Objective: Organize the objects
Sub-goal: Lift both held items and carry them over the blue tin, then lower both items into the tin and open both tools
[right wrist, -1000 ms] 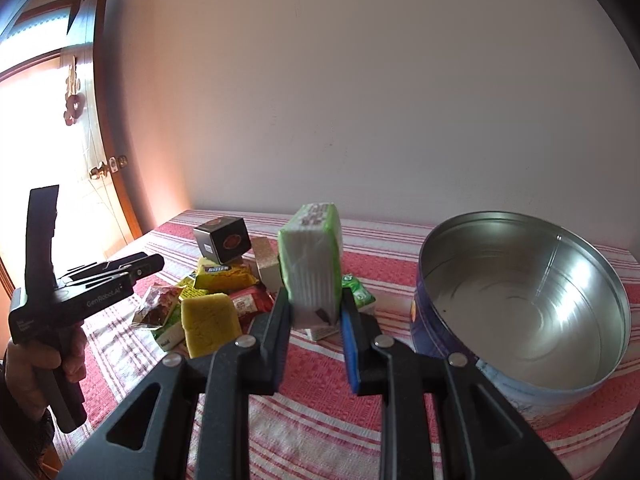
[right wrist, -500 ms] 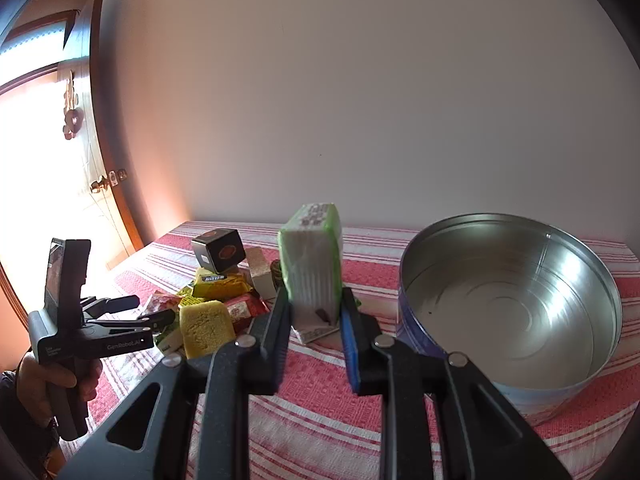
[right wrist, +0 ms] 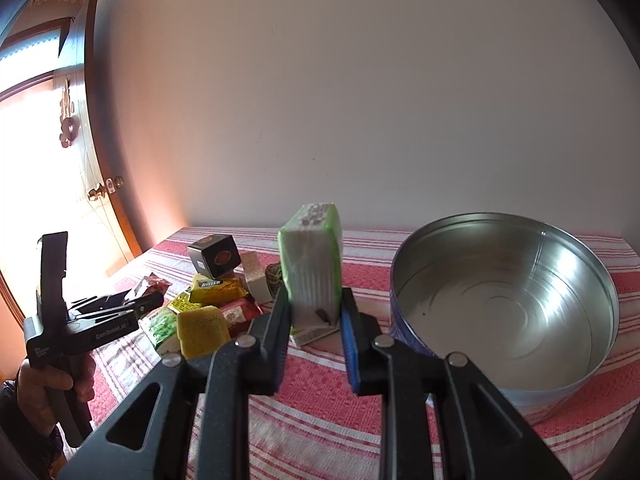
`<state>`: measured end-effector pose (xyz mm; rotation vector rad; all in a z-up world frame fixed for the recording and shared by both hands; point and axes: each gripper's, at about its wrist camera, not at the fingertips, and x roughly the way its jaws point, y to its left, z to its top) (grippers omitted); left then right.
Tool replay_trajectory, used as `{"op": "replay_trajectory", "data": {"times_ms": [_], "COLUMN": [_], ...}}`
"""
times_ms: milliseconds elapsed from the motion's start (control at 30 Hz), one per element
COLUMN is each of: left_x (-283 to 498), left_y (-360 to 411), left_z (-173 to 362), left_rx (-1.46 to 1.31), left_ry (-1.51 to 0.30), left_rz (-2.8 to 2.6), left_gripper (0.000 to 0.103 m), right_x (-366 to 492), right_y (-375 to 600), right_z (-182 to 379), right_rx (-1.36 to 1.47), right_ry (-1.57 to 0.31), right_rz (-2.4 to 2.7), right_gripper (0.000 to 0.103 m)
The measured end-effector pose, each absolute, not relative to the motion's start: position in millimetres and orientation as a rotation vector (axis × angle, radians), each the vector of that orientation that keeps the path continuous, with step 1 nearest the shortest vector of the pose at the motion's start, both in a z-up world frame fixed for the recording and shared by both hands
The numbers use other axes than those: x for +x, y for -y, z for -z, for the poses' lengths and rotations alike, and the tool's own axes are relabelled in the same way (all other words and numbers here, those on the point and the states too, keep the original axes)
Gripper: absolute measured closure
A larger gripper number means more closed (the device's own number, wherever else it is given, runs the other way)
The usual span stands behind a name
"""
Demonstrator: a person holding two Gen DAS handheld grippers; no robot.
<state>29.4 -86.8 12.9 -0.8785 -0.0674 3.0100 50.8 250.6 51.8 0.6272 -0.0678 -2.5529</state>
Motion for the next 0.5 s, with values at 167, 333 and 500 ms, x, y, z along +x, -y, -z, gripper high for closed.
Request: {"op": "replay_trajectory", "data": {"times_ms": [167,333,500], "left_x": [33.1,24.0,13.4], "left_y": [36.9,-25.6,-91.2], "left_z": [-42.7,-50.9,-48.2], "left_rx": [-0.754,-0.701,-0.675], "left_ry": [0.008,-0.029,-0.058], "left_rz": [-2.946,-2.838,-2.729], "left_gripper": [0.056,0.056,0.056], "right_x": [47.8,37.2,23.1], "right_y": [-279.6,-326.5,-370.8], "right_z": [-56.5,-55.3,-48.3], "right_rx": [0.600,0.614,0.665], "right_ry": [0.103,0.155,0.147], "right_rz": [2.622,2.729,2.842], "right_gripper": [0.080,0.080,0.080]}}
